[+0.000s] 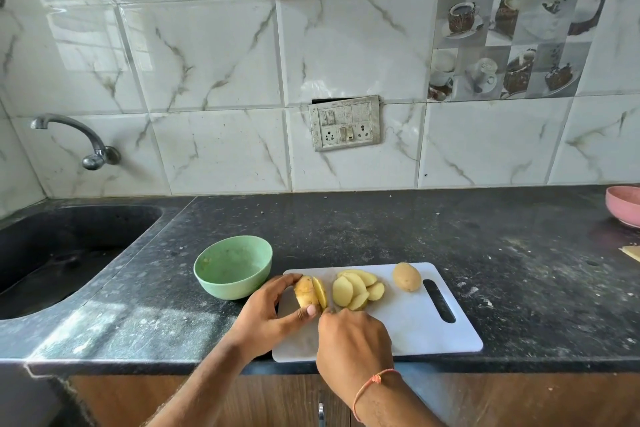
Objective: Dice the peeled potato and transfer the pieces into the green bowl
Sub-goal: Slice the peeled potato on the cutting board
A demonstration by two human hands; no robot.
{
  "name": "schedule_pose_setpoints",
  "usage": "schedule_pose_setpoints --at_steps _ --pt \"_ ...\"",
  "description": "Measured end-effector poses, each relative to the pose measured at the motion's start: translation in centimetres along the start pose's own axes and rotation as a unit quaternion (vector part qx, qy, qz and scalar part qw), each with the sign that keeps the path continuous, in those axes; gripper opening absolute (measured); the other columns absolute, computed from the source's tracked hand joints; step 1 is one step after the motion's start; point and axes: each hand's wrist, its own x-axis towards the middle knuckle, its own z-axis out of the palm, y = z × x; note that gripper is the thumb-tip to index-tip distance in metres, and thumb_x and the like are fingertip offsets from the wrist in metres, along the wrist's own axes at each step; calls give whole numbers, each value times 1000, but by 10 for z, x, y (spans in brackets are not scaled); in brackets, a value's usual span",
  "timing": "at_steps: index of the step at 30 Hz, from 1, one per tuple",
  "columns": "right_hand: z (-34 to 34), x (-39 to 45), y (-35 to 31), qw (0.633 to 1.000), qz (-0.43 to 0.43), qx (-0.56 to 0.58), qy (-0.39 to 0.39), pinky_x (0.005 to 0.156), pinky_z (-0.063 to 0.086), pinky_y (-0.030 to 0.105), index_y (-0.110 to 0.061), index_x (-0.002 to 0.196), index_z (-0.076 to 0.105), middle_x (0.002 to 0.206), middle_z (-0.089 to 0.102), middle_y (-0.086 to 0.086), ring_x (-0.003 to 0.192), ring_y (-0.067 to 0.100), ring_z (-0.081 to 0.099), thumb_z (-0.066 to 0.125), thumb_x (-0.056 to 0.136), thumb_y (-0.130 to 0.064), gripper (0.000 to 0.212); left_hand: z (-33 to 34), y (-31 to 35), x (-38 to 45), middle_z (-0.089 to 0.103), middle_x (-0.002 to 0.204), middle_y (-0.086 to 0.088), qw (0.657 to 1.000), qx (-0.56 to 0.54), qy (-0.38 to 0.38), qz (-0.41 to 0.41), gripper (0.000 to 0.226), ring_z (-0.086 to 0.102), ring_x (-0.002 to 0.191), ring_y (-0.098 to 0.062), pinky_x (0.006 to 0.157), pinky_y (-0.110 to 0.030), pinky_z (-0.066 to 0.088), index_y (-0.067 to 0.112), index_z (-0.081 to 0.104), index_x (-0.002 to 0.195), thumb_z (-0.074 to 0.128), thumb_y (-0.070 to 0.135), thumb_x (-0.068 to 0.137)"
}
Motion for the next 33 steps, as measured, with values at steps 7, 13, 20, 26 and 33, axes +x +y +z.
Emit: schedule_pose_setpoints --at_steps 7,13,20,26,33 --pt "-3 -10 -2 999 -21 -15 -31 88 52 40 -9 126 62 119 69 14 111 34 65 47 99 -6 31 2 -3 0 74 121 2 997 -72 20 -35 57 68 120 -20 107 -53 52 26 67 130 85 54 84" --pt "3 -16 8 999 -10 -21 -30 89 54 42 -9 135 58 119 69 14 109 34 65 45 100 -8 37 4 -2 0 73 131 5 993 -106 20 -45 72 64 130 -14 116 -46 48 21 62 137 89 51 78" --pt "7 -8 28 1000 22 0 3 83 55 37 -19 124 62 113 70 8 104 30 68 46 102 -20 28 5 -3 -1 67 131 15 1000 -17 -3 -16 84 62 127 -5 109 -39 51 31 64 139 91 67 69" --pt "-4 -1 30 996 39 42 62 63 41 33 -24 106 64 98 73 3 93 28 70 40 104 -25 24 7 -6 2 69 126 26 1000 -12 3 -7 77 64 123 0 108 -29 50 49 63 128 101 53 61" --pt "-25 2 19 994 28 81 74 64 37 30 -25 106 66 98 71 0 78 21 52 48 104 -39 23 9 -3 1 68 122 31 1000 -4 27 7 81 64 119 4 104 -24 51 56 61 122 97 70 50"
